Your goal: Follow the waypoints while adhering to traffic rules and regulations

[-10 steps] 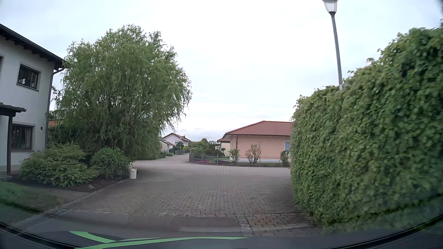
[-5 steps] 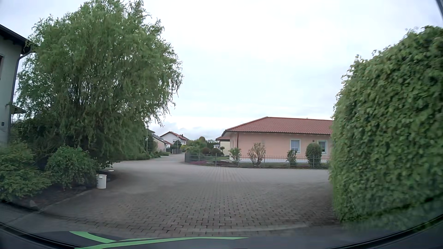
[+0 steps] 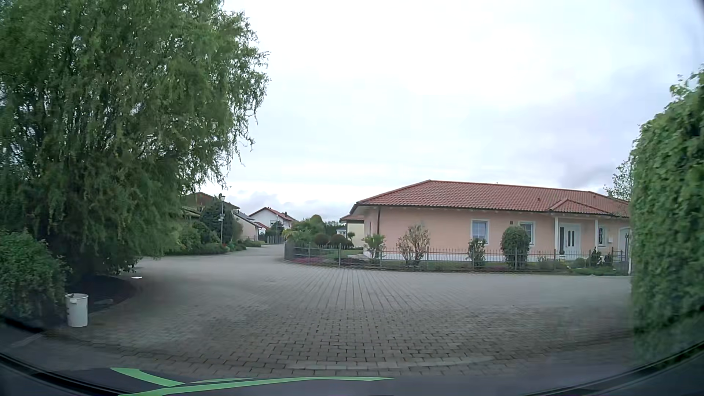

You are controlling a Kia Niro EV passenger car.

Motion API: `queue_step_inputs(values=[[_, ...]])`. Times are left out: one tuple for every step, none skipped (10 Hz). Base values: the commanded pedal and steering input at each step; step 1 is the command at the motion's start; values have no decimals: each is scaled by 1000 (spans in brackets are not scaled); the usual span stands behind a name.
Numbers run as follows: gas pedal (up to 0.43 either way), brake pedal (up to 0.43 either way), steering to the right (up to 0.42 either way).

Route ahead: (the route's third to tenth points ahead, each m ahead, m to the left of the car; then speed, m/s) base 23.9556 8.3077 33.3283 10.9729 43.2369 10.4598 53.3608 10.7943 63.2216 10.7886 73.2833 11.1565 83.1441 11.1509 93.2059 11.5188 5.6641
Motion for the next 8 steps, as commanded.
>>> queue_step_inputs(values=[[0,183,8],[0,195,6],[0,201,3],[0,207,1],[0,207,-3],[0,213,-6],[0,207,-8],[0,213,-15]])
